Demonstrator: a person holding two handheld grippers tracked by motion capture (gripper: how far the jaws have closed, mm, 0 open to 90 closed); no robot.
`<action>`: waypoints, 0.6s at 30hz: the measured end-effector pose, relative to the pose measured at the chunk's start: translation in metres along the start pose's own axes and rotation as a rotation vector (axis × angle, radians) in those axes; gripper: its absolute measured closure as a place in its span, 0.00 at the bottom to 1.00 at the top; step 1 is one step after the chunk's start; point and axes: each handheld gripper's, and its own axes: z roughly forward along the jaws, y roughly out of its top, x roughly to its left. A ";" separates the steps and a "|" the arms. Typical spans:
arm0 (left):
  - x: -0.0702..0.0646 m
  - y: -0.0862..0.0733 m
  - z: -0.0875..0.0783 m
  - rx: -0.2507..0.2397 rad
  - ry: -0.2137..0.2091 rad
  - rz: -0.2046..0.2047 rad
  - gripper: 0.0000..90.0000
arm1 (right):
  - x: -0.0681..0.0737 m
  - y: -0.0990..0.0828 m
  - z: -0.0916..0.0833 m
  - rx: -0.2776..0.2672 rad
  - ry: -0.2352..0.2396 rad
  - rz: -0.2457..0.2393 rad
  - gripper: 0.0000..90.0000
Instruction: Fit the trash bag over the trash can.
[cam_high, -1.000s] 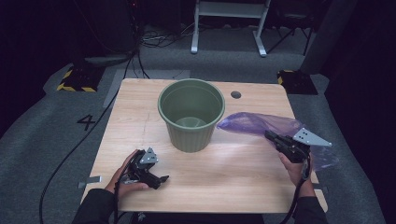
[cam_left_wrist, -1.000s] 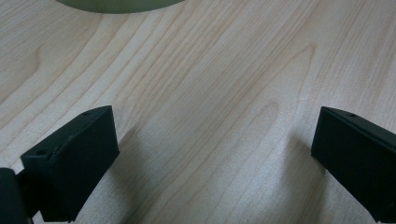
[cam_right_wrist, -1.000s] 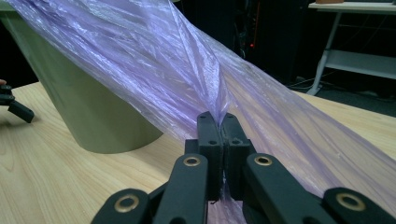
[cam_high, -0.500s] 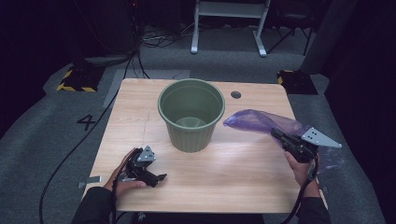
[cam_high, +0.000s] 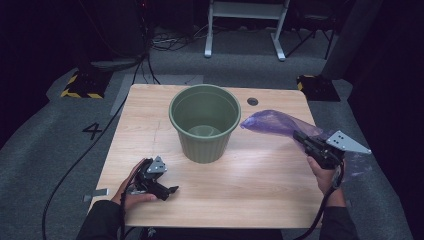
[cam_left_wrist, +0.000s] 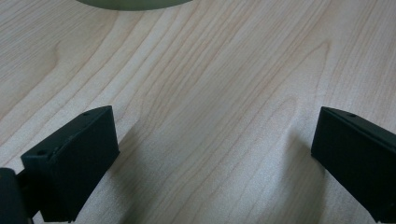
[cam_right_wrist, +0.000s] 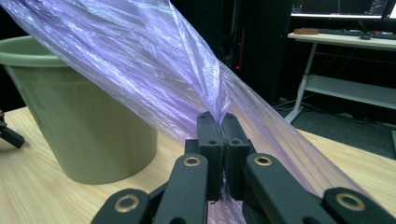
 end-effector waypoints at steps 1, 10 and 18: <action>0.000 0.000 0.000 -0.002 0.001 0.000 0.00 | -0.001 0.001 -0.001 -0.001 -0.003 0.000 0.99; 0.003 0.001 0.001 -0.001 0.006 -0.004 0.00 | -0.004 0.011 -0.010 -0.025 -0.022 -0.008 0.99; 0.003 0.001 0.001 0.000 0.005 -0.003 0.00 | 0.000 0.024 -0.011 -0.043 -0.017 -0.024 0.99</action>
